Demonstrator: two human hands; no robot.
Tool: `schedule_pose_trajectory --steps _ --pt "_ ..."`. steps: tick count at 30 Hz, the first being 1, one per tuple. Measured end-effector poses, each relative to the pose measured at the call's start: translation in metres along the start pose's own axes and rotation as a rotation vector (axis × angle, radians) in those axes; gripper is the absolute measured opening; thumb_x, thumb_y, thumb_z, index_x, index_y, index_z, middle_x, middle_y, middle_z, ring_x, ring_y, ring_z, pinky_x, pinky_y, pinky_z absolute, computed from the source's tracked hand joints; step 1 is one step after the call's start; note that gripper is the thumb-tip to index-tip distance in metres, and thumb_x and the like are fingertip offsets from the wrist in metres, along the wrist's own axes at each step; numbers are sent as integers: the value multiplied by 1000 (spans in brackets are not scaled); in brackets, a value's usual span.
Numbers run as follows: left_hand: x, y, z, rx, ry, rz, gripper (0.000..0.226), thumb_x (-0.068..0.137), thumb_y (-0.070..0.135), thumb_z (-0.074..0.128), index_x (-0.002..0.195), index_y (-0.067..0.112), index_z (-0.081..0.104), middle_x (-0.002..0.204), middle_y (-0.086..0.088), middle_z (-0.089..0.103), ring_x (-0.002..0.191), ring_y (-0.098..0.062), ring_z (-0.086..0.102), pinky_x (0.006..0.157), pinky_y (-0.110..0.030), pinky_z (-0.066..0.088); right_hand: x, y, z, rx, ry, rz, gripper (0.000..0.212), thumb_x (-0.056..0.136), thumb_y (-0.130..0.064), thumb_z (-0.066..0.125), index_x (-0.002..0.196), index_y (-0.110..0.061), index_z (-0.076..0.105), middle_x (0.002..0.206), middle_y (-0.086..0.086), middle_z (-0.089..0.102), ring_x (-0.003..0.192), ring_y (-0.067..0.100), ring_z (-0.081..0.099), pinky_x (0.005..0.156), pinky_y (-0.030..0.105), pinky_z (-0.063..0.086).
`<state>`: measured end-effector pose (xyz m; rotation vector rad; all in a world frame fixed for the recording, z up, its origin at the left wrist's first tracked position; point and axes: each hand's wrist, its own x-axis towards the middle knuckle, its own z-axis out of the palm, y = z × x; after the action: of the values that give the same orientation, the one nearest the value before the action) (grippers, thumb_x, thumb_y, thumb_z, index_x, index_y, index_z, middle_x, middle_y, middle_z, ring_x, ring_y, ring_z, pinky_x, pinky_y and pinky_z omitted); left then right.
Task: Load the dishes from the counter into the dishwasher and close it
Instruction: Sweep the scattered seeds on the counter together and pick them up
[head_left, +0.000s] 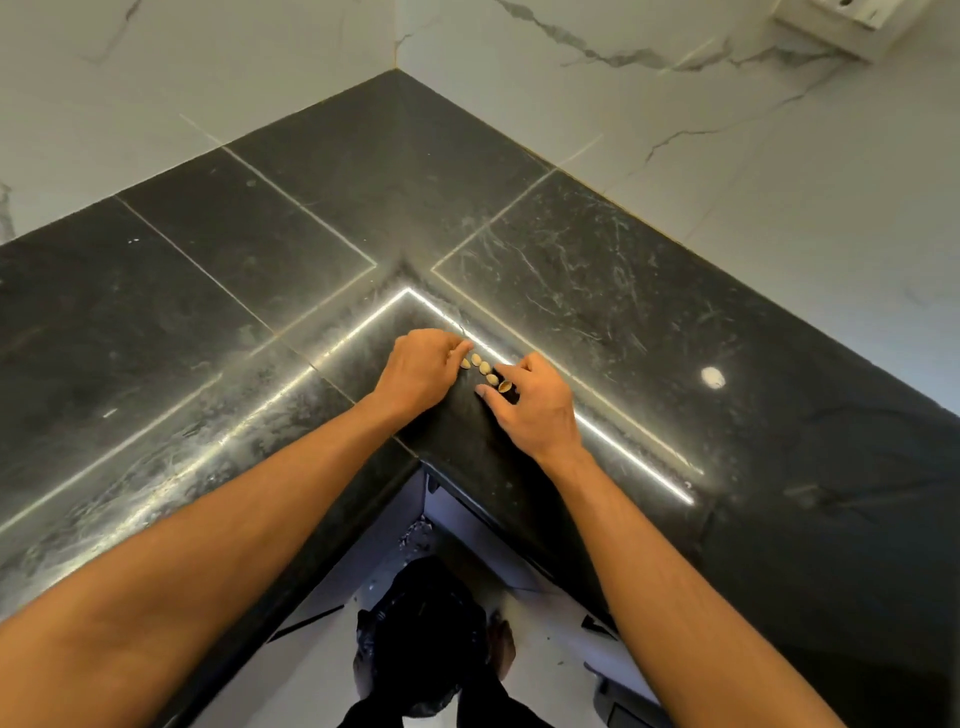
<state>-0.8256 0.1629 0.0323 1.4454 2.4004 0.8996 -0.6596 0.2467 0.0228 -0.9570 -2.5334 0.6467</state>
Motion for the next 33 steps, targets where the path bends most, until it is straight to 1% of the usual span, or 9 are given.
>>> schedule_pose_trajectory --steps 2,5,8,12,17,22,27,30,33 --pt "-4 -6 5 112 -61 105 35 103 34 44 96 18 74 85 -4 70 83 -25 65 76 -41 49 -4 3 -6 7 -14 -34 17 90 -33 70 97 -18 77 81 -7 47 73 11 47 66 23 31" --pt "-6 -11 6 173 -91 211 34 104 34 42 106 16 71 85 -5 65 82 -26 63 72 -39 47 -1 0 -11 -1 -66 -13 16 92 -30 68 86 -16 74 80 -4 48 71 13 48 63 27 31" --pt "-9 -11 7 254 -118 275 35 103 34 41 112 12 67 83 -8 63 77 -29 62 66 -41 47 5 -9 -11 13 -123 -2 14 90 -31 70 93 -18 74 81 -4 47 73 15 49 63 28 31" --pt "-12 -10 6 315 -128 314 35 102 29 41 118 8 64 85 -11 64 77 -31 62 66 -41 47 19 -18 -14 -6 -158 43 18 95 -26 64 100 -18 79 84 -2 50 78 14 48 67 25 29" --pt "-13 -7 6 353 -119 288 29 101 23 46 116 5 64 85 -13 64 75 -32 62 65 -42 48 23 -29 -11 -250 -225 -9 21 99 -14 52 91 -6 70 94 8 57 86 28 58 67 30 35" --pt "-15 -7 6 401 -90 280 24 100 24 47 99 7 64 79 -12 61 69 -33 60 57 -44 51 42 -40 -27 -357 -406 93 14 91 -12 58 92 -8 71 91 11 67 91 30 64 69 29 41" --pt "-15 -9 8 391 -55 274 21 99 20 50 92 8 65 75 -10 60 66 -31 58 56 -42 48 45 -48 -30 -282 -433 155 11 87 -13 68 96 -9 74 91 8 73 90 24 67 80 35 56" --pt "-15 -11 10 367 -22 284 29 98 24 44 88 8 66 74 -11 61 65 -32 60 56 -41 48 45 -48 -30 -95 -395 260 11 82 -11 71 92 -13 74 85 0 69 79 17 63 72 28 52" --pt "-18 -14 13 340 12 281 46 99 35 30 88 10 67 75 -9 63 65 -30 61 58 -42 51 44 -47 -29 39 -392 346 10 76 -11 74 73 -21 74 71 -5 68 79 16 67 72 30 54"
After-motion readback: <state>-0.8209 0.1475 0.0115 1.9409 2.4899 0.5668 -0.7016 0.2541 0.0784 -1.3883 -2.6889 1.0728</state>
